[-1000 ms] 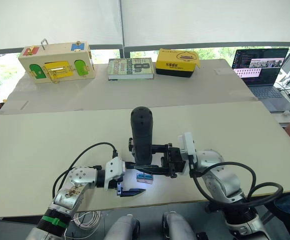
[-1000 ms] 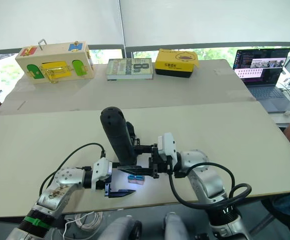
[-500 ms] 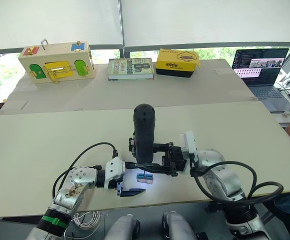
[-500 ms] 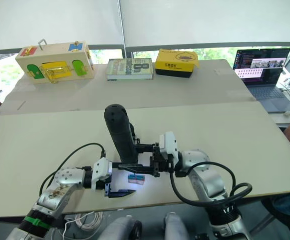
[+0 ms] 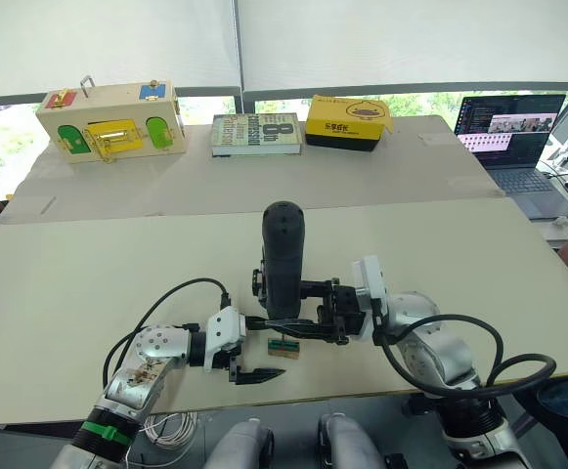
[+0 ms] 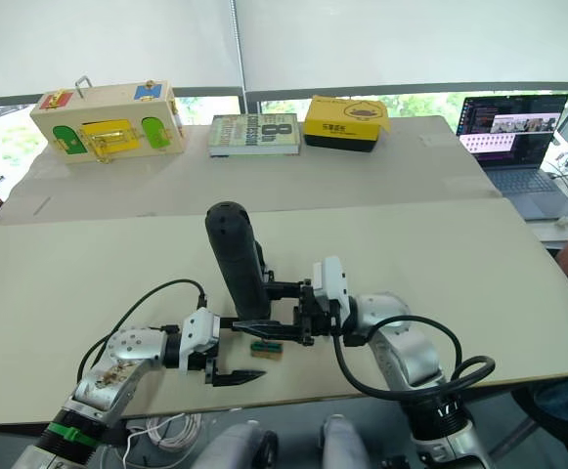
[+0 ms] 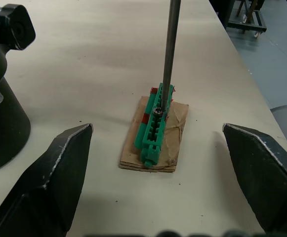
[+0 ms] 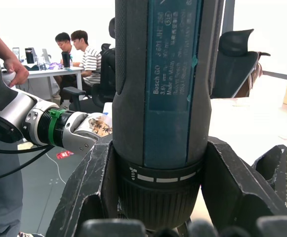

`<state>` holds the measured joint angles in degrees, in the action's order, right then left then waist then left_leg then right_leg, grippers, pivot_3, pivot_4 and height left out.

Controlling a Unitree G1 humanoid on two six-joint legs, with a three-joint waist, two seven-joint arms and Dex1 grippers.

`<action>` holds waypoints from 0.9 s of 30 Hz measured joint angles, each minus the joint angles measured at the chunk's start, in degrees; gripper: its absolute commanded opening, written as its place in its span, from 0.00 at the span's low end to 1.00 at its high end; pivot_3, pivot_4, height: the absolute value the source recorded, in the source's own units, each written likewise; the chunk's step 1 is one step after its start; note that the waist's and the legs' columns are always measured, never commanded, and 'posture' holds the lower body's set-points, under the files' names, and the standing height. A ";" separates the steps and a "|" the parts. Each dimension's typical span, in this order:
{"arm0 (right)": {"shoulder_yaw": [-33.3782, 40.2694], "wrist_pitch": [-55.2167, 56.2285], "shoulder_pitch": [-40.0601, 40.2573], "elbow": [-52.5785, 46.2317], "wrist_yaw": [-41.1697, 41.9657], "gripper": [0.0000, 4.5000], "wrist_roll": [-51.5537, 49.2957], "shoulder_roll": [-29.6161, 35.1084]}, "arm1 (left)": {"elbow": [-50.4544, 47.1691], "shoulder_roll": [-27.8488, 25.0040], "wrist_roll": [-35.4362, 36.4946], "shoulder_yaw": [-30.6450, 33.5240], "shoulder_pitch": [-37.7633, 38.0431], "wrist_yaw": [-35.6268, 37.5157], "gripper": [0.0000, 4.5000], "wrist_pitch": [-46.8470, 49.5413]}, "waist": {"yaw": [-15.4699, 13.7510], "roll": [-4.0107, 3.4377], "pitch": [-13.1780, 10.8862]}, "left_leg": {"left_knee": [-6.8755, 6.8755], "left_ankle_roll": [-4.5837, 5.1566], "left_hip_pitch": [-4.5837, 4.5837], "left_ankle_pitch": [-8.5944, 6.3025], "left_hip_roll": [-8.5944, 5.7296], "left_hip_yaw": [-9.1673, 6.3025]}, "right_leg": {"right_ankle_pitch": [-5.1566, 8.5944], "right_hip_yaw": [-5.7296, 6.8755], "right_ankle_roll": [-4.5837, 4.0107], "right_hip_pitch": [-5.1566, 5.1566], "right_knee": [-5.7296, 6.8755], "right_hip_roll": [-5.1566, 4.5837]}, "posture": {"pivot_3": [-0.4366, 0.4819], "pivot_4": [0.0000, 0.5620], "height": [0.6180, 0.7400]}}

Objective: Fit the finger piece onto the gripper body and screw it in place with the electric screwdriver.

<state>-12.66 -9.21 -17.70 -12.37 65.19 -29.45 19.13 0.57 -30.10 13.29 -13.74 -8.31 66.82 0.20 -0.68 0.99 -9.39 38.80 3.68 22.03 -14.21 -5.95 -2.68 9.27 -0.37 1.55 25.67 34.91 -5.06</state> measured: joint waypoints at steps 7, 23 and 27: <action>0.00 0.00 0.00 0.03 -0.25 0.43 0.00 -0.04 | 0.00 0.00 0.00 0.00 0.01 -0.01 0.99 0.00 | 0.00 0.00 0.00 | 0.00 -0.01 0.00 0.00 0.00 0.00 | 0.01 0.00 0.02 -0.03 0.00 0.00 | 0.48 0.27 1.00; 0.00 0.04 -0.11 0.51 -0.55 0.43 0.02 -0.39 | -0.05 0.00 0.01 -0.14 0.05 -0.39 0.99 0.05 | 0.00 0.00 0.00 | -0.01 -0.05 -0.07 -0.04 0.00 -0.04 | 0.20 0.01 0.31 -0.20 -0.03 -0.02 | 0.48 0.27 1.00; 0.00 0.04 -0.11 0.51 -0.61 0.43 0.03 -0.39 | -0.16 0.00 0.01 -0.15 0.05 -0.44 0.99 0.31 | 0.00 0.00 0.00 | -0.02 -0.05 -0.08 -0.04 0.00 -0.04 | 0.21 0.01 0.32 -0.21 -0.03 -0.02 | 0.48 0.27 1.00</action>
<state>-12.66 -9.17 -17.82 -11.86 64.58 -29.42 18.74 0.41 -30.10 13.30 -13.89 -8.26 66.38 0.51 -0.68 0.99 -9.39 38.78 3.63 21.95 -14.25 -5.95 -2.72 9.48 -0.37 1.87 25.46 34.88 -5.07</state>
